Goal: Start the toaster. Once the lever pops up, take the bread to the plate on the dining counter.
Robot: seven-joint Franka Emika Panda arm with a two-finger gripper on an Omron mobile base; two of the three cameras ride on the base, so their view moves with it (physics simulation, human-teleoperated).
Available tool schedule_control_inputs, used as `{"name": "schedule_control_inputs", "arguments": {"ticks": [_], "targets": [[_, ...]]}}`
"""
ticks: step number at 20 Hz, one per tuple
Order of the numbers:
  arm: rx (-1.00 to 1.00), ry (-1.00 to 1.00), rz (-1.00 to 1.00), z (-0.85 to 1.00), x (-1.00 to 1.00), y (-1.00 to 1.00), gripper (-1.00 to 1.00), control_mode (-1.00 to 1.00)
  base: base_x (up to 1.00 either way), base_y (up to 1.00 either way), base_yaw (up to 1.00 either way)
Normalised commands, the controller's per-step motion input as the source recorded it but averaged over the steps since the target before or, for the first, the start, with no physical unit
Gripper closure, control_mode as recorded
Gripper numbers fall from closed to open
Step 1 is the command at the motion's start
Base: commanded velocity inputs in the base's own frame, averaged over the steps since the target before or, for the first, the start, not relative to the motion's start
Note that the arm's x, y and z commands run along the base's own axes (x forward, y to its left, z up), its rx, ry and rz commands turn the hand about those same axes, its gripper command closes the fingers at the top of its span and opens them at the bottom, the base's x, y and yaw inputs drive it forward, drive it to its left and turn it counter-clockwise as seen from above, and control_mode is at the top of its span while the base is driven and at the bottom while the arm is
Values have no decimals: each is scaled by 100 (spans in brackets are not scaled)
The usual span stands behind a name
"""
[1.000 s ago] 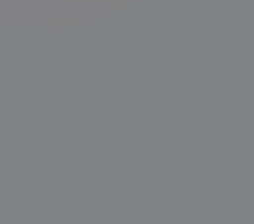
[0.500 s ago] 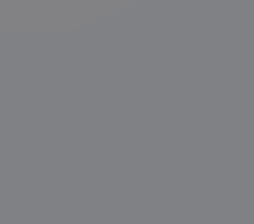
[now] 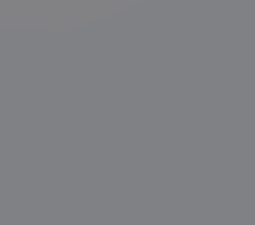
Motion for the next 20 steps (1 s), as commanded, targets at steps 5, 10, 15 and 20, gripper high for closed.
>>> {"name": "schedule_control_inputs", "arguments": {"ticks": [5,10,15,20], "targets": [[0,0,0,0,0,0,-100,-100,0,0,0],[0,0,0,0,0,0,-100,-100,0,0,0],[0,0,0,0,0,0,-100,-100,0,0,0],[0,0,0,0,0,0,-100,-100,0,0,0]]}}
